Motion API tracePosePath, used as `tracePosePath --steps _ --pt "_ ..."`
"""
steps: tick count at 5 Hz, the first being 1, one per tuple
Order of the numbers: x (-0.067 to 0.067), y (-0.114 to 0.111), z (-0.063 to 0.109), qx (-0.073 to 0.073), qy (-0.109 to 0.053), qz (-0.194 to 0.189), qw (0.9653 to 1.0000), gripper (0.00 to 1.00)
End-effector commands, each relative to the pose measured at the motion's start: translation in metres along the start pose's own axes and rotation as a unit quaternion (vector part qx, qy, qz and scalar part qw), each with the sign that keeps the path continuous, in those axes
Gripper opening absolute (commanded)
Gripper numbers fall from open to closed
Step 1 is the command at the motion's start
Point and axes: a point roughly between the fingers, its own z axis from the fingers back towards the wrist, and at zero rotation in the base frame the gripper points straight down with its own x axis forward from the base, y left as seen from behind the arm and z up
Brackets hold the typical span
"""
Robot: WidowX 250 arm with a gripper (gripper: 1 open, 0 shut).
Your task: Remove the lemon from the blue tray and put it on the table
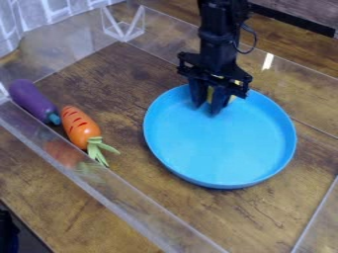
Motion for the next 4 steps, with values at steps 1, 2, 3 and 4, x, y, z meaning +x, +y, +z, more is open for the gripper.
tracePosePath --steps 1,2,3,4 --pt "0.0070 0.0094 0.0165 -0.001 -0.028 0.011 0.9996 1.00" --pt "0.0007 0.0074 0.0156 -0.005 -0.025 0.010 0.9996 1.00" --pt "0.0007 0.0067 0.0151 -0.008 -0.025 0.011 0.9996 1.00" --pt "0.0106 0.0041 0.0249 -0.013 -0.034 0.011 0.9993 1.00"
